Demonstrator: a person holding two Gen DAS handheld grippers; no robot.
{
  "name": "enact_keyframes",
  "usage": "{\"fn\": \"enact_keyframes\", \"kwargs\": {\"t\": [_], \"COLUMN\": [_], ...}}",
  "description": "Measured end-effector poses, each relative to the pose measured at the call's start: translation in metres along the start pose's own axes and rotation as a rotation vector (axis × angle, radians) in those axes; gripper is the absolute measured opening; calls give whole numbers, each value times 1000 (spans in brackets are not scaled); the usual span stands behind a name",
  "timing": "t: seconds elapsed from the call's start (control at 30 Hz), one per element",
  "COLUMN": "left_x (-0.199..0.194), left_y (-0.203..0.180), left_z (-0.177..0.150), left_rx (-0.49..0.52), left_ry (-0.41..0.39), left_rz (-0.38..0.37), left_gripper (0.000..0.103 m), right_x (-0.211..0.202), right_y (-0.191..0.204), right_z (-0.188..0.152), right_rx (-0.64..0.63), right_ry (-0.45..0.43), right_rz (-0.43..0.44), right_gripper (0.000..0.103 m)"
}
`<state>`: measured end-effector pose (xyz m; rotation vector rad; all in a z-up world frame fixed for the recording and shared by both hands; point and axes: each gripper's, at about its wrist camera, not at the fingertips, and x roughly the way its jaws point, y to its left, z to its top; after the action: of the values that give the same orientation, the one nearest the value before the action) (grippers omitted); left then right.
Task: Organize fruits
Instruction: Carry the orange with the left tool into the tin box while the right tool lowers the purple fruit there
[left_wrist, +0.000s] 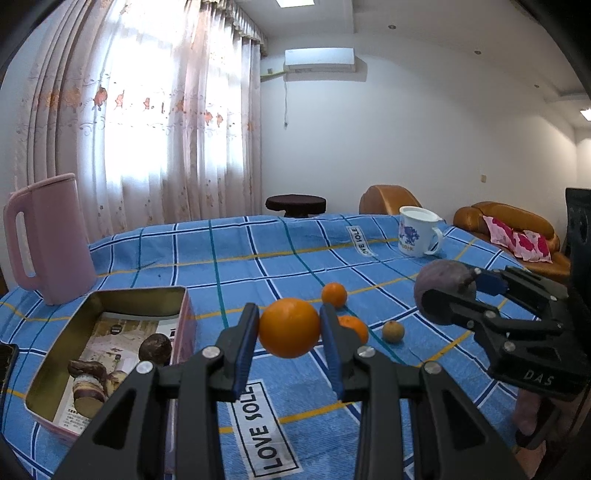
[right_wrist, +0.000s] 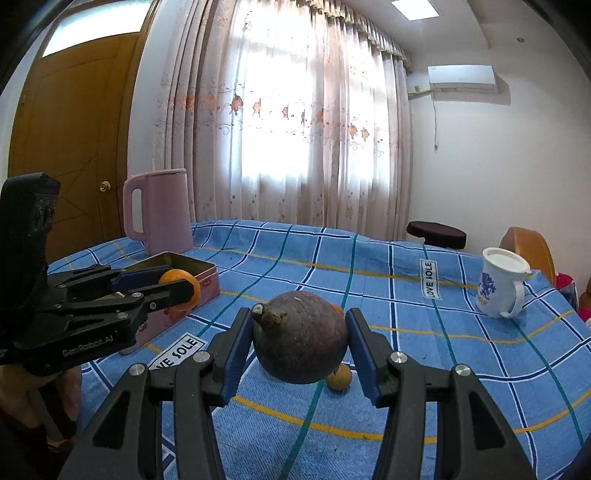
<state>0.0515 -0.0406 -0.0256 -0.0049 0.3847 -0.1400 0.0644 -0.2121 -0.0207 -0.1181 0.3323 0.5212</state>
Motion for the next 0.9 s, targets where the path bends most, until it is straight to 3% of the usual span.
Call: {"fn": "enact_keyframes", "kwargs": {"t": [0.53,0.9], "left_x": [-10,-19], "left_y": [4,36], "left_z": [3,11], "left_rx": [11,-38], "left_ry": [-55,-58], "left_rz": [30,68], "left_gripper": [35,35], "right_x": [-8,8], "right_y": [6,22], "right_z": [2,30], "right_rx": [-31,-34], "right_ry": [-46,-27], "right_rz": [-5,80], "right_gripper": [53,53]}}
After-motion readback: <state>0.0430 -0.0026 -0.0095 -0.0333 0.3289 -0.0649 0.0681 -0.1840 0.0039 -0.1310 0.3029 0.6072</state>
